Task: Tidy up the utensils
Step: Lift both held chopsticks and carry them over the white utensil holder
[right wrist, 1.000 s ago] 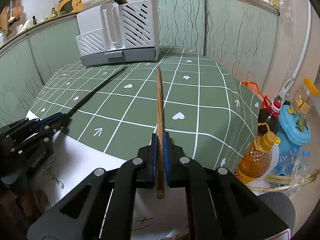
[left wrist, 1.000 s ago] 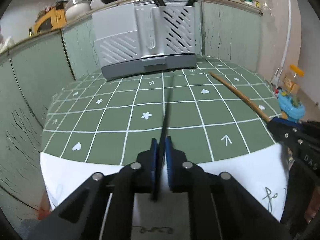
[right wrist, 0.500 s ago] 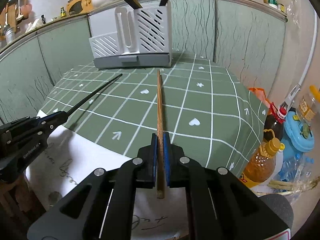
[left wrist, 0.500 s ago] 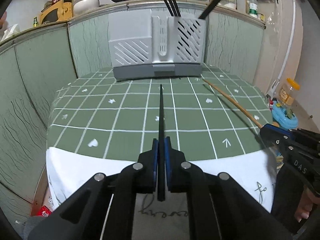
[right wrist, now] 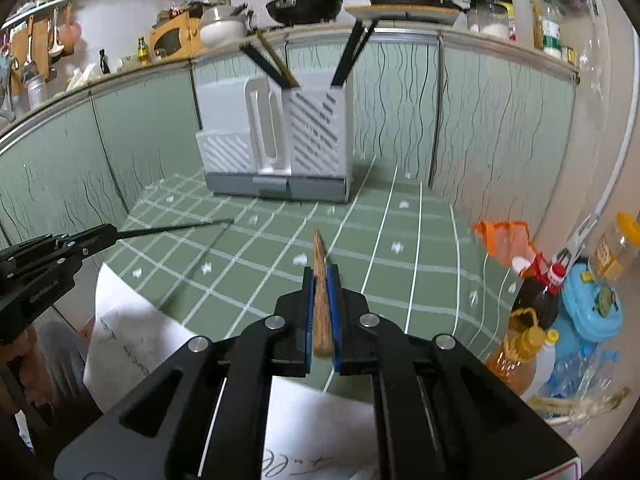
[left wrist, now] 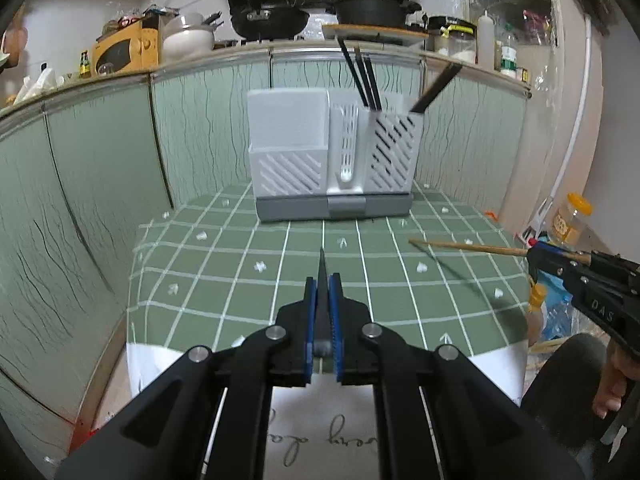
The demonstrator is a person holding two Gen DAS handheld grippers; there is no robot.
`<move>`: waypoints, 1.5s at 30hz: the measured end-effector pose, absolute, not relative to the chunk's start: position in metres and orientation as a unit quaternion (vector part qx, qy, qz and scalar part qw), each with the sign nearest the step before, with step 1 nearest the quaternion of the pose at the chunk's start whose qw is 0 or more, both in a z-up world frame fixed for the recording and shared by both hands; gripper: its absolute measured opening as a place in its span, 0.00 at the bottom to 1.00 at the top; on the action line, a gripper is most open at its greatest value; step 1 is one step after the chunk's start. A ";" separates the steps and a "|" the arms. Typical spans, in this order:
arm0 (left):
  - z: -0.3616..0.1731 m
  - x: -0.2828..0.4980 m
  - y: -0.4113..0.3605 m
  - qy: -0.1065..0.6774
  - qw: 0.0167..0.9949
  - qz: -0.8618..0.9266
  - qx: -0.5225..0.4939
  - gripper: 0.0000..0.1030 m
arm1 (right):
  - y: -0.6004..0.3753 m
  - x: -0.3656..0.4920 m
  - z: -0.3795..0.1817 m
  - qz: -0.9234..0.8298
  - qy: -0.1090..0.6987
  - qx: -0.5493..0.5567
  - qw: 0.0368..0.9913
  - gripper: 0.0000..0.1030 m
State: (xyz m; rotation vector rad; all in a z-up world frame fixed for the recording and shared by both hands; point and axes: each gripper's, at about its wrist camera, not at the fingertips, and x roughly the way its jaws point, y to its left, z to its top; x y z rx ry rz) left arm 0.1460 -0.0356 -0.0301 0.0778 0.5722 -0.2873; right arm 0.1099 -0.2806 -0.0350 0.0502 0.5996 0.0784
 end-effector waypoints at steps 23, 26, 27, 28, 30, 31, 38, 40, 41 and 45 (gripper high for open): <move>0.064 0.166 -0.021 0.234 0.955 -0.182 0.024 0.08 | -0.294 0.127 0.055 0.071 0.230 0.025 0.970 0.06; 0.072 0.171 -0.024 0.237 0.950 -0.203 0.013 0.08 | -0.294 0.132 0.063 0.077 0.230 0.019 0.970 0.06; 0.074 0.172 -0.026 0.237 0.949 -0.208 0.014 0.08 | -0.295 0.134 0.067 0.078 0.230 0.016 0.970 0.06; 0.077 0.174 -0.030 0.235 0.948 -0.214 0.018 0.08 | -0.295 0.136 0.070 0.078 0.229 0.014 0.970 0.06; 0.081 0.177 -0.035 0.234 0.946 -0.226 0.022 0.08 | -0.296 0.139 0.076 0.085 0.227 0.015 0.970 0.06; 0.084 0.181 -0.038 0.233 0.943 -0.235 0.024 0.08 | -0.296 0.139 0.079 0.088 0.226 0.016 0.970 0.06; 0.106 0.200 -0.053 0.228 0.934 -0.275 0.030 0.08 | -0.309 0.153 0.104 0.124 0.228 0.045 0.965 0.06; 0.112 0.206 -0.057 0.226 0.932 -0.282 0.032 0.08 | -0.312 0.158 0.111 0.132 0.228 0.050 0.963 0.06; 0.114 0.208 -0.059 0.226 0.931 -0.285 0.032 0.08 | -0.313 0.160 0.115 0.131 0.226 0.048 0.964 0.06; 0.125 0.220 -0.067 0.226 0.929 -0.292 0.032 0.08 | -0.315 0.175 0.131 0.137 0.223 0.041 0.964 0.06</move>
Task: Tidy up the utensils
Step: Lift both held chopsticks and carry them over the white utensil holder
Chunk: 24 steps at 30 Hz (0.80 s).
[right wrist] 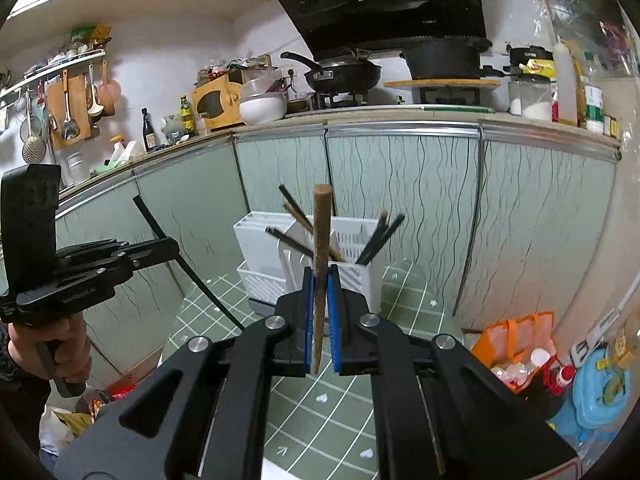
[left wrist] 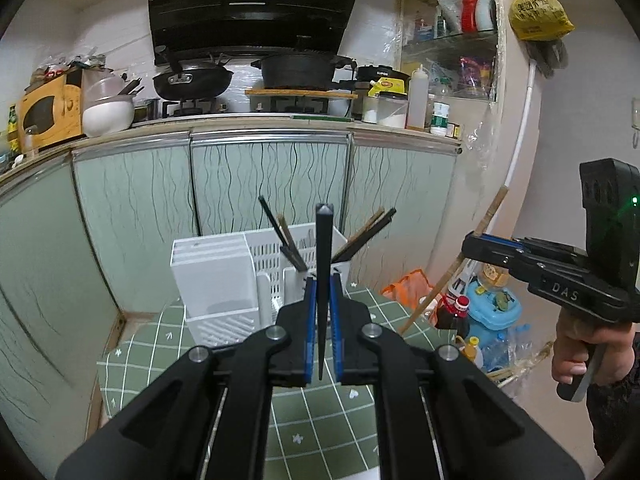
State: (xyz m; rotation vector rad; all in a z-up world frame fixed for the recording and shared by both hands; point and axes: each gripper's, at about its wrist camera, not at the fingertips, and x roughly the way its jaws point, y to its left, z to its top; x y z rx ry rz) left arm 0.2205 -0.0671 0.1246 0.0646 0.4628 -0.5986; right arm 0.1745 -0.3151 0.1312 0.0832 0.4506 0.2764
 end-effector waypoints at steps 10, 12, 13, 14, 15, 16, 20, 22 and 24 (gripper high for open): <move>0.160 0.261 -0.081 0.212 0.924 -0.317 0.027 0.08 | -0.328 0.219 0.168 0.142 0.208 0.036 0.967 0.06; 0.166 0.270 -0.083 0.211 0.923 -0.322 0.026 0.08 | -0.332 0.231 0.176 0.144 0.205 0.039 0.967 0.06; 0.169 0.276 -0.085 0.210 0.922 -0.325 0.027 0.08 | -0.334 0.235 0.179 0.145 0.204 0.041 0.967 0.06; 0.172 0.281 -0.087 0.210 0.921 -0.328 0.027 0.08 | -0.338 0.241 0.183 0.146 0.203 0.044 0.967 0.06; 0.174 0.286 -0.089 0.209 0.920 -0.331 0.028 0.08 | -0.341 0.247 0.187 0.147 0.200 0.047 0.968 0.06; 0.177 0.293 -0.090 0.209 0.919 -0.334 0.028 0.08 | -0.342 0.251 0.190 0.146 0.199 0.046 0.968 0.06; 0.188 0.317 -0.095 0.210 0.914 -0.347 0.019 0.08 | -0.350 0.276 0.202 0.150 0.197 0.049 0.968 0.06; 0.191 0.329 -0.096 0.210 0.911 -0.354 0.012 0.08 | -0.352 0.290 0.205 0.152 0.198 0.049 0.967 0.06; 0.192 0.341 -0.099 0.211 0.909 -0.358 0.011 0.07 | -0.353 0.299 0.205 0.155 0.199 0.049 0.966 0.06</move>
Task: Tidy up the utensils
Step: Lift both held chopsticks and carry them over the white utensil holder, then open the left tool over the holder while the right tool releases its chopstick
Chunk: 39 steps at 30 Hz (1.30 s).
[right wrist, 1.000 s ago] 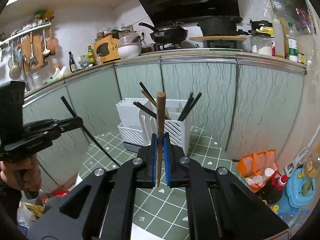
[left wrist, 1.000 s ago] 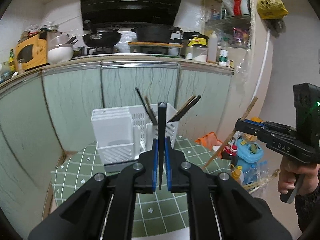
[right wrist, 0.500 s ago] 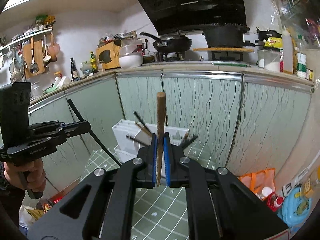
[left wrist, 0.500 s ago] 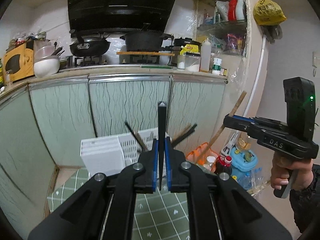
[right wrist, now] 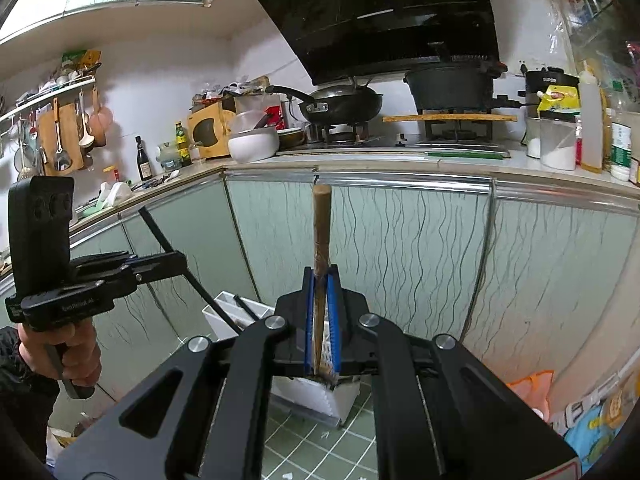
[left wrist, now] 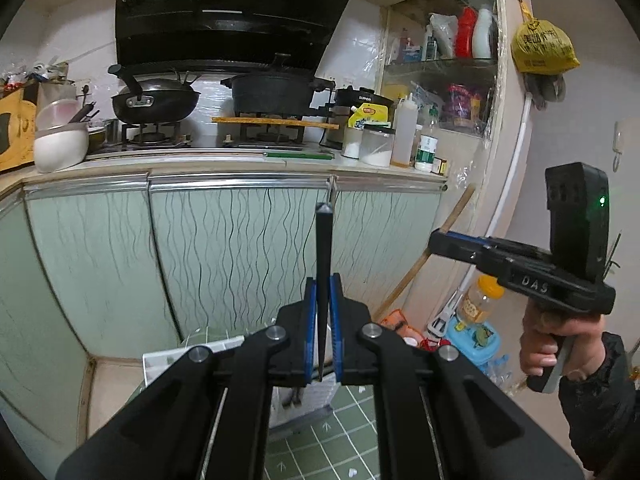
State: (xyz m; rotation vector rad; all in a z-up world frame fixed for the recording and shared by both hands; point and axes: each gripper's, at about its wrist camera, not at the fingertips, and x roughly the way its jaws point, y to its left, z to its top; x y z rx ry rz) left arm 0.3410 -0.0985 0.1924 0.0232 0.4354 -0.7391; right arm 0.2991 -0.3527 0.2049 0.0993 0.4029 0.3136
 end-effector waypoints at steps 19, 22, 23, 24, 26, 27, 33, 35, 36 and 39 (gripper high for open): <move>0.137 0.407 -0.131 0.240 0.898 -0.364 0.064 0.08 | -0.345 0.374 0.148 0.192 0.239 0.011 0.952 0.06; 0.132 0.408 -0.131 0.238 0.898 -0.363 0.072 0.08 | -0.342 0.377 0.138 0.215 0.259 -0.012 0.942 0.06; 0.131 0.408 -0.131 0.238 0.900 -0.357 0.077 0.09 | -0.341 0.377 0.136 0.219 0.261 -0.021 0.940 0.07; 0.130 0.407 -0.130 0.237 0.902 -0.350 0.083 0.21 | -0.340 0.377 0.135 0.219 0.262 -0.029 0.939 0.09; 0.129 0.402 -0.127 0.230 0.904 -0.349 0.090 0.75 | -0.340 0.375 0.130 0.223 0.271 -0.042 0.935 0.51; 0.130 0.396 -0.123 0.213 0.914 -0.334 0.092 0.96 | -0.340 0.373 0.128 0.221 0.273 -0.046 0.935 0.64; 0.133 0.384 -0.102 0.215 0.921 -0.316 0.069 0.96 | -0.350 0.348 0.130 0.206 0.264 -0.049 0.941 0.78; 0.134 0.377 -0.096 0.215 0.923 -0.313 0.064 0.96 | -0.353 0.339 0.133 0.205 0.262 -0.044 0.942 0.88; 0.135 0.373 -0.094 0.214 0.924 -0.309 0.066 0.96 | -0.354 0.333 0.134 0.203 0.261 -0.043 0.943 0.90; 0.136 0.358 -0.088 0.213 0.927 -0.302 0.069 0.96 | -0.354 0.319 0.136 0.198 0.255 -0.042 0.946 0.92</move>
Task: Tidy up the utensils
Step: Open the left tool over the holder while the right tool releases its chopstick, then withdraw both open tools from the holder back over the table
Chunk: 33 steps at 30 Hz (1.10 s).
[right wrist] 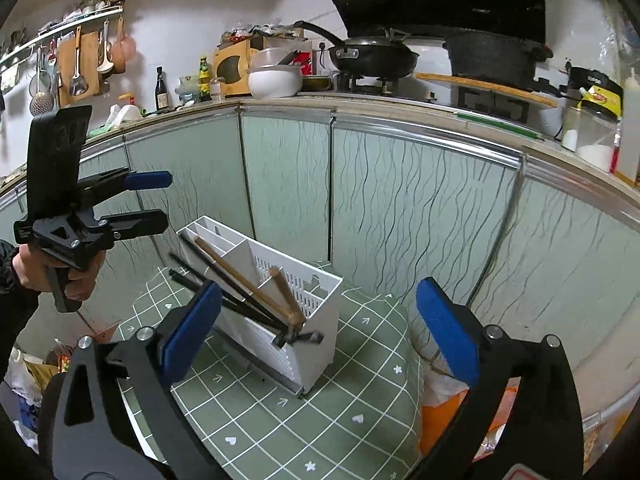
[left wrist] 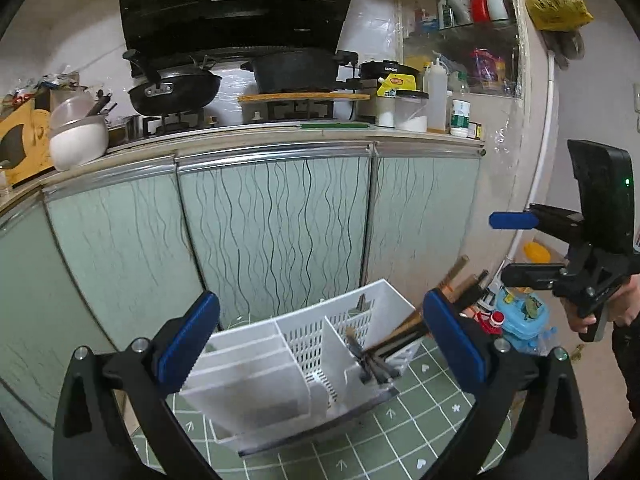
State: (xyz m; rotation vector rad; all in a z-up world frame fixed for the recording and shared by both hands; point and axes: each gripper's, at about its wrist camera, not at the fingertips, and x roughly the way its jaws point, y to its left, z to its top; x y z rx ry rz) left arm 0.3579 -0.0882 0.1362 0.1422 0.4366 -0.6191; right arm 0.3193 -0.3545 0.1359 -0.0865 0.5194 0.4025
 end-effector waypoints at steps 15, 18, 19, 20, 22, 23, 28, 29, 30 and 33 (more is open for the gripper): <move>0.111 0.277 -0.061 0.226 0.938 -0.253 0.067 0.96 | -0.340 0.227 0.125 0.158 0.238 -0.058 0.956 0.92; 0.105 0.260 -0.057 0.217 0.946 -0.232 0.070 0.96 | -0.337 0.210 0.118 0.139 0.238 -0.061 0.959 0.92; 0.102 0.251 -0.056 0.207 0.949 -0.225 0.076 0.96 | -0.336 0.205 0.115 0.133 0.238 -0.060 0.960 0.92; 0.100 0.246 -0.055 0.202 0.951 -0.217 0.083 0.96 | -0.335 0.200 0.112 0.127 0.239 -0.060 0.961 0.92; 0.093 0.232 -0.054 0.197 0.955 -0.198 0.097 0.96 | -0.334 0.192 0.106 0.115 0.244 -0.060 0.961 0.92; 0.090 0.227 -0.053 0.199 0.956 -0.191 0.098 0.96 | -0.333 0.187 0.102 0.108 0.246 -0.059 0.961 0.92; 0.074 0.201 -0.045 0.209 0.958 -0.174 0.091 0.96 | -0.329 0.169 0.083 0.079 0.252 -0.051 0.963 0.92; 0.072 0.198 -0.045 0.209 0.959 -0.170 0.088 0.96 | -0.329 0.164 0.079 0.075 0.252 -0.048 0.964 0.92; 0.069 0.193 -0.043 0.209 0.960 -0.163 0.086 0.96 | -0.327 0.159 0.074 0.067 0.253 -0.045 0.964 0.92; 0.058 0.181 -0.039 0.215 0.962 -0.151 0.075 0.96 | -0.324 0.148 0.062 0.054 0.258 -0.041 0.964 0.92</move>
